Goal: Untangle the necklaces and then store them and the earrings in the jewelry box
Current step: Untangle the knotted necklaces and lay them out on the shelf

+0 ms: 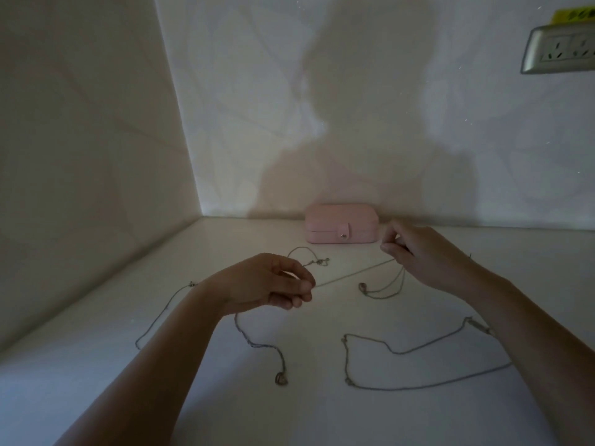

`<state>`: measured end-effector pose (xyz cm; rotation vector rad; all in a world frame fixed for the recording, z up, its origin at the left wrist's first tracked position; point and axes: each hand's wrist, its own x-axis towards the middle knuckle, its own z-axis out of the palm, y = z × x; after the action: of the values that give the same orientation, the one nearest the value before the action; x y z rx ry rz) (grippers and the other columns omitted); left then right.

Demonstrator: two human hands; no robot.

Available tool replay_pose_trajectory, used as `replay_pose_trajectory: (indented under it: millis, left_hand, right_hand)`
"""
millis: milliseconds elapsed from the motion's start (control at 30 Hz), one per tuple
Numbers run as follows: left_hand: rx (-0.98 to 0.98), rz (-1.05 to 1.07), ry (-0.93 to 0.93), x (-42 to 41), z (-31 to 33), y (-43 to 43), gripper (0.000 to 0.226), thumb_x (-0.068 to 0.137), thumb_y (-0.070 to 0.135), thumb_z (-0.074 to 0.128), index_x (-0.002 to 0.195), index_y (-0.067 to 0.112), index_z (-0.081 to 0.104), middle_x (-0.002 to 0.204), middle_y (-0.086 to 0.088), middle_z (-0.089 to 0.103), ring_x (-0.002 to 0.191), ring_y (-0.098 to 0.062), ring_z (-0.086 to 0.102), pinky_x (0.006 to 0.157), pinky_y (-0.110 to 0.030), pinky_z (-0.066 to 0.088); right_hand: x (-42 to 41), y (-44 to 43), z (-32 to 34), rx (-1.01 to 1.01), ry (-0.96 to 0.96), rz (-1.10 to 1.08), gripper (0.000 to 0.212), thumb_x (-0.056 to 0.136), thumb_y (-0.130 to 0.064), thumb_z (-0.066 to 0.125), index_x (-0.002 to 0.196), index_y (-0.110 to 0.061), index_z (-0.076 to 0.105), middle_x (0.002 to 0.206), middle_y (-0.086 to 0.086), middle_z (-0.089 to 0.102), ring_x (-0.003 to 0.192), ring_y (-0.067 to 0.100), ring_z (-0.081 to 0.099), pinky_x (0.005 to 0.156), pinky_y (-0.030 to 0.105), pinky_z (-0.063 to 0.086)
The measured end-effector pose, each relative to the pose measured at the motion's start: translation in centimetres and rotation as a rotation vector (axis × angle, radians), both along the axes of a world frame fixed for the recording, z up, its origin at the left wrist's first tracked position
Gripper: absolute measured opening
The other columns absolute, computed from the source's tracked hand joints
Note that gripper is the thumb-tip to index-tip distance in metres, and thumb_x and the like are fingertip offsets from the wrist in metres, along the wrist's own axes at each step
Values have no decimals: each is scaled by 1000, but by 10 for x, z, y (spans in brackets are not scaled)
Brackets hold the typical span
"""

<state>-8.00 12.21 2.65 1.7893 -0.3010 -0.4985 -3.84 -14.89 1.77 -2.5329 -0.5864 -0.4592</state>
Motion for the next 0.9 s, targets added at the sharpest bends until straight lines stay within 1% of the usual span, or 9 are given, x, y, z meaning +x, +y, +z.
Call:
replay_pose_trajectory:
  millis: [100, 200, 300, 433, 567, 667, 767, 833, 900]
  left_hand:
    - [-274, 11, 37, -3, 3, -1, 9, 75, 11, 65, 77, 9, 73, 67, -2, 65, 53, -6, 58, 52, -14, 49]
    - [-524, -18, 52, -4, 8, -1, 24, 61, 24, 85, 78, 9, 77, 68, -2, 68, 55, -6, 63, 51, -14, 52]
    - [-663, 33, 13, -5, 11, -2, 37, 49, 4, 86, 85, 5, 78, 80, -8, 73, 68, -13, 71, 57, -18, 56]
    - [-629, 171, -100, -4, 12, -8, 31, 56, -6, 67, 81, 9, 79, 79, -7, 73, 74, -17, 72, 62, -20, 57]
    - [-531, 228, -165, -4, 12, -10, 26, 67, -3, 61, 82, 10, 79, 82, -8, 74, 76, -16, 72, 66, -20, 57]
    - [-440, 263, -239, -5, 11, -13, 17, 69, 7, 66, 78, 12, 79, 80, -9, 75, 74, -16, 72, 65, -19, 56]
    - [-374, 274, -266, -4, 10, -15, 15, 70, 12, 67, 81, 9, 75, 76, -7, 73, 71, -13, 71, 63, -19, 55]
    - [-320, 274, -273, -4, 10, -17, 15, 69, 16, 67, 82, 8, 72, 77, -3, 72, 72, -9, 69, 65, -18, 55]
    - [-275, 253, -275, -4, 9, -19, 13, 68, 18, 68, 78, 9, 70, 82, 0, 72, 79, -9, 67, 75, -20, 56]
  right_hand:
    - [-1, 4, -4, 34, 60, 17, 17, 96, -17, 55, 82, -19, 45, 62, -11, 51, 50, -4, 46, 51, 14, 33]
    - [-3, 8, -3, 62, 100, 51, 22, 96, -16, 56, 78, -23, 45, 63, -9, 55, 50, -6, 49, 51, 13, 37]
    - [-6, 10, -2, 124, 124, 55, 21, 95, -15, 58, 77, -21, 50, 58, -5, 59, 44, -1, 50, 48, 13, 37]
    - [-4, 12, -4, 265, 179, 102, 13, 91, -10, 62, 79, -11, 58, 64, -2, 71, 44, 13, 57, 48, 22, 42]
    - [-2, 11, 0, 405, 143, 109, 11, 86, -9, 69, 76, -11, 65, 62, -4, 71, 45, 10, 50, 48, 18, 39]
    - [-6, 10, 9, 644, 181, 208, 6, 80, -6, 72, 76, -10, 69, 58, -1, 68, 55, 5, 58, 61, 10, 42]
    - [-13, 11, 16, 782, 257, 351, 10, 73, -14, 69, 78, -6, 67, 57, -1, 63, 58, 9, 57, 71, 16, 47]
    - [-19, 13, 19, 858, 368, 422, 15, 72, -15, 67, 80, -3, 64, 53, -1, 53, 51, 11, 49, 69, 24, 51]
    - [-24, 16, 21, 789, 428, 417, 15, 70, -19, 70, 78, -7, 66, 56, -3, 52, 45, 10, 39, 55, 25, 47]
